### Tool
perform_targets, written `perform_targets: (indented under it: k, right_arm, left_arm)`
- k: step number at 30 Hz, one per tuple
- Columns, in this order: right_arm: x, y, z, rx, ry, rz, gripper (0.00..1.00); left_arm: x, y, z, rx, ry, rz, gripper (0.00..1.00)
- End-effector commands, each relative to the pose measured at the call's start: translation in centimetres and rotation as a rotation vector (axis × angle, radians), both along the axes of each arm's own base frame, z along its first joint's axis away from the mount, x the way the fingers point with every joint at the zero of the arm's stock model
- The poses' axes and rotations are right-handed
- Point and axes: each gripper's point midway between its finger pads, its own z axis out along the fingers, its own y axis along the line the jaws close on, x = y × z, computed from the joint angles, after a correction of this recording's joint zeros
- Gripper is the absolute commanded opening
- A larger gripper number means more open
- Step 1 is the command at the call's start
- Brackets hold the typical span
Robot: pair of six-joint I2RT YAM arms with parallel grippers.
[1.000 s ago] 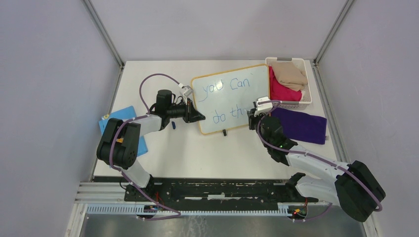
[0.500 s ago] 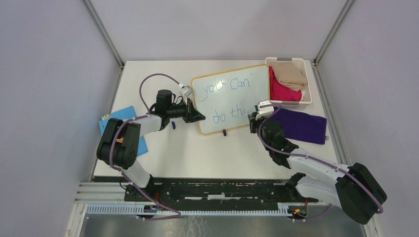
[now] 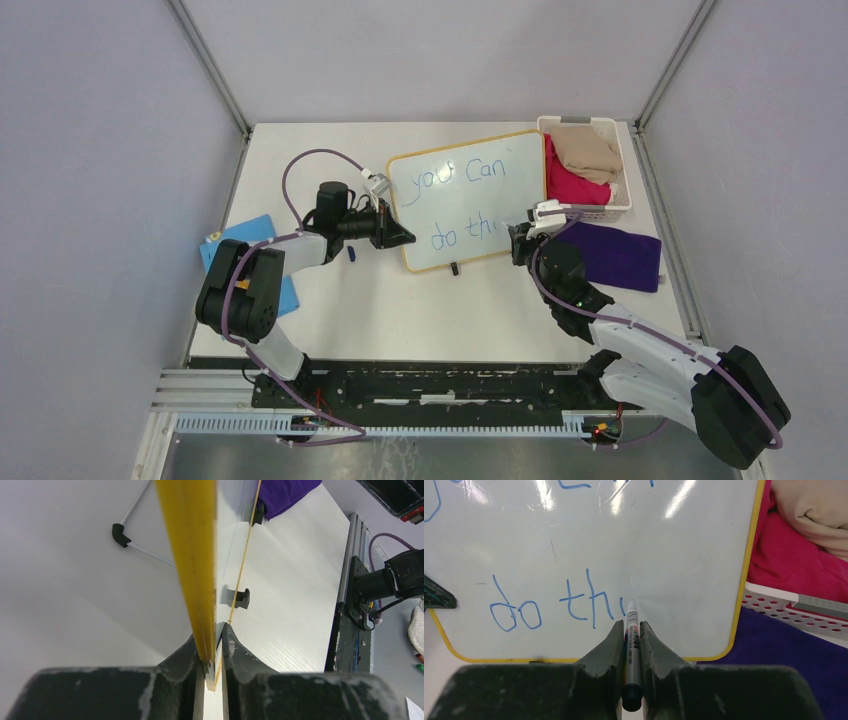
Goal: Write a sentence on the whiteboard
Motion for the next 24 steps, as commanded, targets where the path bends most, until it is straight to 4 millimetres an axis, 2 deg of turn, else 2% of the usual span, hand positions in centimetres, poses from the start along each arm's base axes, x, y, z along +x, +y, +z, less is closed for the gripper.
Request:
perform_targets:
  k: [1, 9, 24]
  right_arm:
    - [1.3, -0.2, 4.3, 0.084, -0.084, -0.038, 0.00]
    - [2.1, -0.3, 4.8, 0.099, -0.084, -0.052, 0.00]
    - [2.9, -0.8, 3.4, 0.099, -0.050, -0.078, 0.00]
  left_arm:
    - [-1.3, 0.6, -4.2, 0.139, 0.059, 0.010, 0.02]
    - [-1.3, 0.6, -4.1, 0.138, 0.058, 0.010, 0.02]
    - [-1.3, 0.6, -4.2, 0.139, 0.061, 0.011, 0.02]
